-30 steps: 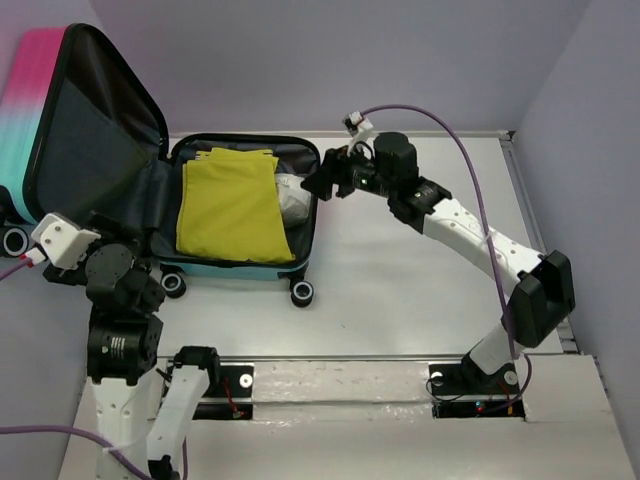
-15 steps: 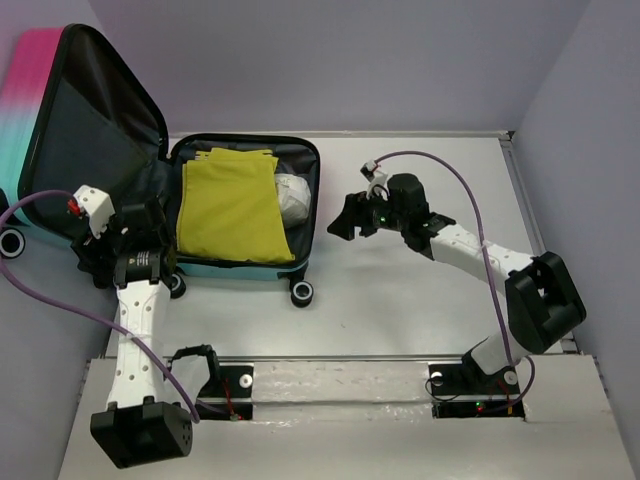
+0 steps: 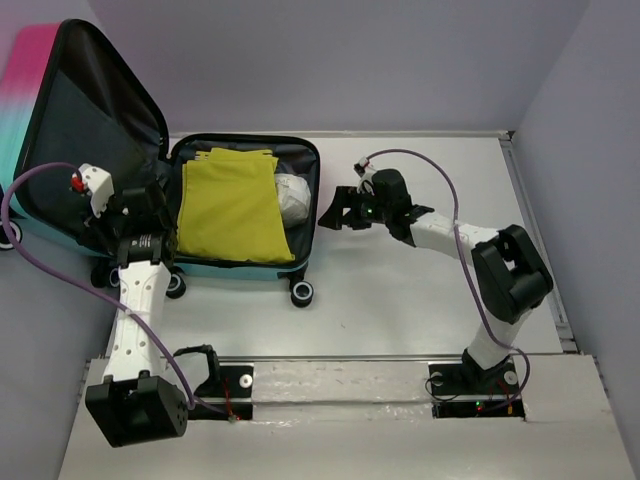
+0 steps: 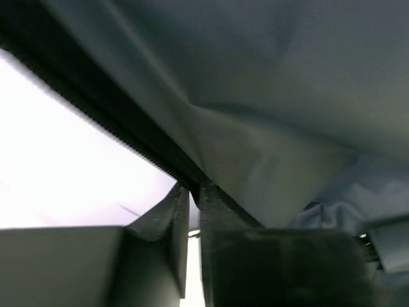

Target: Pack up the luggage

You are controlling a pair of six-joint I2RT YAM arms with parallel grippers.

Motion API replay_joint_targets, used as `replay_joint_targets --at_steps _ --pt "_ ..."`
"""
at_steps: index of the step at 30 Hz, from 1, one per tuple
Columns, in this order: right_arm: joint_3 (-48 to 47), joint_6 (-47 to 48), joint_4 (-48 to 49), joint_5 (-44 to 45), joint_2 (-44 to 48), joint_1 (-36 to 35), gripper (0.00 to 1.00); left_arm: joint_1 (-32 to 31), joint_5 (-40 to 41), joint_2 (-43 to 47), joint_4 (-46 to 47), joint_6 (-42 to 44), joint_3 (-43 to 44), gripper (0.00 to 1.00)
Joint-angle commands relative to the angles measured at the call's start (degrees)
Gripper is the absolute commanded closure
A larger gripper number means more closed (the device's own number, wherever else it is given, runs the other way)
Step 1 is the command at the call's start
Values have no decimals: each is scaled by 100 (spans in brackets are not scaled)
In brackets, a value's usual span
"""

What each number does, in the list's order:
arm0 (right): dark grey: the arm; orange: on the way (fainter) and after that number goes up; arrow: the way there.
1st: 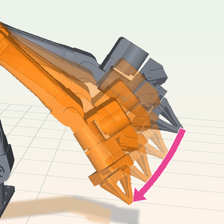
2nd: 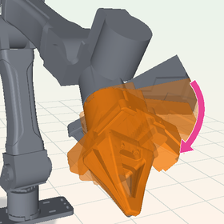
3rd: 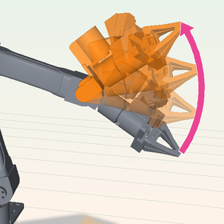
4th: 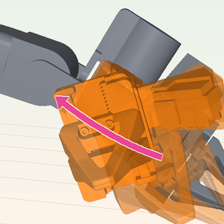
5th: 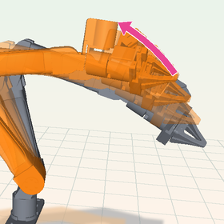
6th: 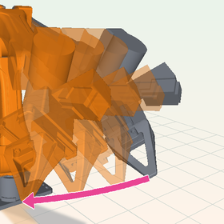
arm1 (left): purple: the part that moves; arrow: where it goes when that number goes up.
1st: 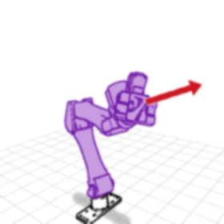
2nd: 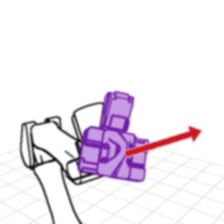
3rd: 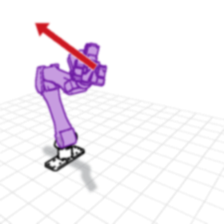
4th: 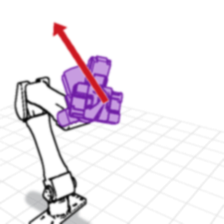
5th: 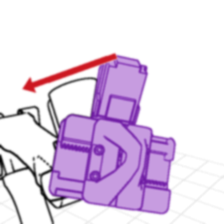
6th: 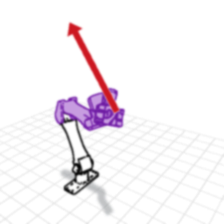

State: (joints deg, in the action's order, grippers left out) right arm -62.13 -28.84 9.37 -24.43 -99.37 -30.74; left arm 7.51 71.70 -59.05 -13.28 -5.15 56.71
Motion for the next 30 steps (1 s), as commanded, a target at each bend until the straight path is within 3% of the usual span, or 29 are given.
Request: replay_joint_targets --at_steps 1,7,14,15,17,18,19,21,23,28,30 --pt "-791 -508 232 9 -398 24 11 93 556 174 1028 715 -107 94" --pt "-1143 -693 329 -238 -829 24 13 -293 336 455 1134 822 -178 94" --pt "-1556 -869 312 -405 -1277 24 15 -2295 959 929 1205 1024 -624 94" --pt "-1583 -869 294 -405 -1321 -28 18 -2820 1151 1034 1205 1042 -713 94" --pt "-1592 -895 285 -379 -1400 -28 35 -3376 1363 1097 1187 1042 -915 94" --pt "-1557 -895 285 -344 -1427 -81 42 -3970 1573 1088 1187 1051 -951 94" --pt "-1548 -895 285 -326 -1444 -81 57 -4298 1714 1053 1178 1068 -977 94" --pt "-1530 -886 285 -282 -1471 -81 63 -4975 2152 861 1161 1156 -960 94" --pt "-1521 -886 285 -282 -1488 -81 76 -5898 2330 650 1126 1226 -855 94" --pt "-1513 -825 241 -238 -1497 -81 78 -7059 2130 473 1143 1218 -670 94" --pt "-1504 -790 197 -160 -1497 -81 78 -7648 1954 377 1152 1244 -442 56"
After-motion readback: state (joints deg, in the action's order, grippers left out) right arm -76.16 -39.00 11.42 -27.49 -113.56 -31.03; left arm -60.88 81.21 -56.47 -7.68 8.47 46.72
